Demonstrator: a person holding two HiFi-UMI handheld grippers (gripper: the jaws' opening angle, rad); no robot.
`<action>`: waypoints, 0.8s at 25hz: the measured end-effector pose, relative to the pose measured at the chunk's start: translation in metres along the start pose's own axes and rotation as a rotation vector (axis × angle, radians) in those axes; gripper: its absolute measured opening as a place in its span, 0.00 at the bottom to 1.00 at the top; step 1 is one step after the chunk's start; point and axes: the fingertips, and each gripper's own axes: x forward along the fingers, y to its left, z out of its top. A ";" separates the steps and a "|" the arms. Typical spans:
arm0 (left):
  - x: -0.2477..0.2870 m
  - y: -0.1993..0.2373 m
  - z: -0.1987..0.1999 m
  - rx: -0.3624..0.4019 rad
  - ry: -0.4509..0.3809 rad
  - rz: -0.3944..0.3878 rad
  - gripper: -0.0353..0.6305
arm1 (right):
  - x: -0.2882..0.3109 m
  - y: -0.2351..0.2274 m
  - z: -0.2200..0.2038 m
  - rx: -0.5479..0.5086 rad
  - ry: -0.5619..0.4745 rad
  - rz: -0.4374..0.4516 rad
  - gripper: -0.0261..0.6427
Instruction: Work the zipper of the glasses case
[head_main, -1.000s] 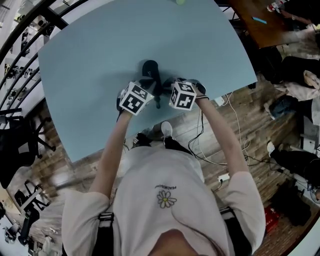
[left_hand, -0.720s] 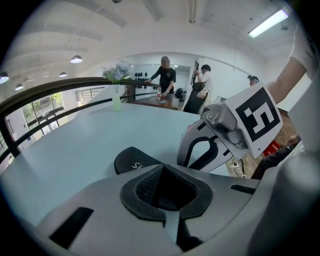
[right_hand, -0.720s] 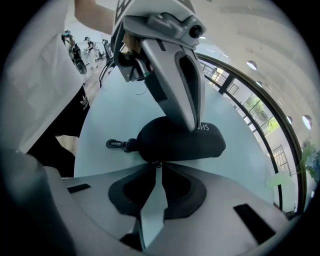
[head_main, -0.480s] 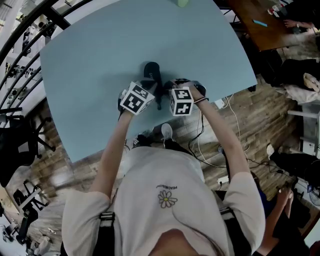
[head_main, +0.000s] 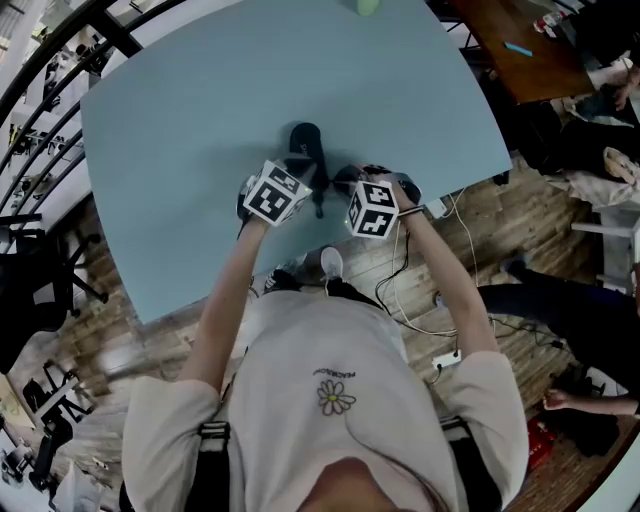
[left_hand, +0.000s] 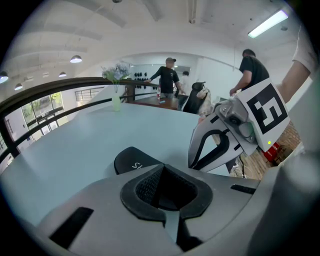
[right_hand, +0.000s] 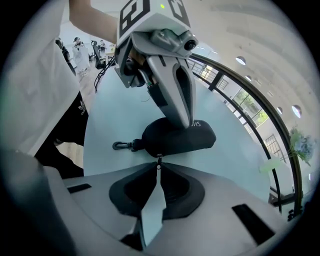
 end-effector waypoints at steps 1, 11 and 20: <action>-0.001 0.000 0.000 0.002 -0.001 -0.001 0.08 | -0.002 0.000 0.002 0.019 -0.008 -0.008 0.08; 0.000 -0.001 0.000 0.003 -0.004 -0.007 0.08 | -0.004 -0.003 0.002 0.261 -0.071 0.001 0.06; 0.000 -0.001 0.001 0.007 -0.010 -0.018 0.08 | 0.009 -0.001 0.003 0.304 -0.051 0.000 0.06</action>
